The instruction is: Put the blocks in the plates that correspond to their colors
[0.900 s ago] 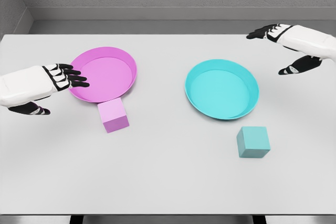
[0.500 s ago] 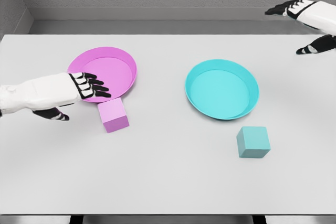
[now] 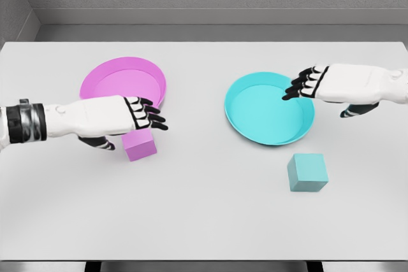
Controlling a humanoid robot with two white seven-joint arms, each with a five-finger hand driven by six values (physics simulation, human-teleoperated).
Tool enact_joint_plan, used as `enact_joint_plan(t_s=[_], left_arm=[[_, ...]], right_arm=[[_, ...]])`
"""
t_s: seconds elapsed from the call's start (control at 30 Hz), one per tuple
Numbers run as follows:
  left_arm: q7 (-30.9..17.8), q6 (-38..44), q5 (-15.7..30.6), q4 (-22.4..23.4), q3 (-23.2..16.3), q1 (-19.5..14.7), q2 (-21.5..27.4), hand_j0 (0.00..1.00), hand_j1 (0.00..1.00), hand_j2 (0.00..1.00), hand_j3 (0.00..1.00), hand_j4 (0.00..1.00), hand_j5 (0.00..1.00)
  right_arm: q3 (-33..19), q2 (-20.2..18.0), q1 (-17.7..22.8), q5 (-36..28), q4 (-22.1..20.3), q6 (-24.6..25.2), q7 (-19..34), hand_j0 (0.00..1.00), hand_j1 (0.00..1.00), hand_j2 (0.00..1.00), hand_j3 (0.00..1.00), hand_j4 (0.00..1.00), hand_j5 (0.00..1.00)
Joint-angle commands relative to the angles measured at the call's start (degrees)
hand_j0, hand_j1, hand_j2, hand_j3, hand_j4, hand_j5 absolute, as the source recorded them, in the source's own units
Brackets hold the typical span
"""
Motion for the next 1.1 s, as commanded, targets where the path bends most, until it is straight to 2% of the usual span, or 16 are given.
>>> enact_joint_plan(t_s=[0.0, 0.13, 0.3, 0.47, 0.73, 0.9, 1.07], left_arm=[[-0.06, 0.15, -2.57, 0.11, -0.34, 0.0, -0.63, 1.0, 1.0, 1.0, 1.0, 1.0, 1.0], [-0.06, 0.15, -6.53, 0.2, -1.31, -0.09, -0.72, 1.0, 1.0, 1.0, 1.0, 1.0, 1.0], [-0.06, 0.15, -7.93, 1.6, -1.75, -0.09, -0.81, 1.0, 1.0, 1.0, 1.0, 1.0, 1.0], [-0.06, 0.15, -10.48, 3.71, -1.83, -0.88, -2.65, 1.0, 1.0, 1.0, 1.0, 1.0, 1.0], [-0.06, 0.15, -12.33, 3.98, -2.27, -0.97, -4.85, 1.0, 1.0, 1.0, 1.0, 1.0, 1.0], [-0.06, 0.15, -14.09, 4.42, -3.68, -0.97, -4.85, 1.0, 1.0, 1.0, 1.0, 1.0, 1.0], [-0.06, 0.15, -14.26, 5.03, -4.47, -1.14, -4.85, 0.99, 0.99, 0.99, 0.99, 0.99, 0.99]], right_arm=[[1.07, -2.08, 0.09, -0.23, -3.5, 0.16, -0.03, 1.0, 1.0, 1.0, 1.0, 1.0, 1.0], [2.04, -3.22, 1.32, -0.15, -4.73, 0.16, -0.03, 1.0, 1.0, 1.0, 1.0, 1.0, 1.0], [8.54, -3.14, 1.41, 0.03, -4.81, 0.16, -0.03, 1.0, 1.0, 1.0, 1.0, 1.0, 1.0], [11.97, -3.14, 1.41, 0.03, -4.82, 0.16, -0.03, 1.0, 1.0, 1.0, 1.0, 1.0, 1.0], [13.82, -3.31, 1.32, 0.03, -4.9, 0.16, -0.03, 1.0, 1.0, 1.0, 1.0, 1.0, 1.0], [16.1, -3.31, 1.41, 0.12, -4.9, 0.16, -0.03, 1.0, 1.0, 1.0, 1.0, 1.0, 1.0], [15.93, -3.31, 1.41, 0.2, -4.82, 0.16, -0.03, 1.0, 1.0, 1.0, 1.0, 1.0, 1.0]])
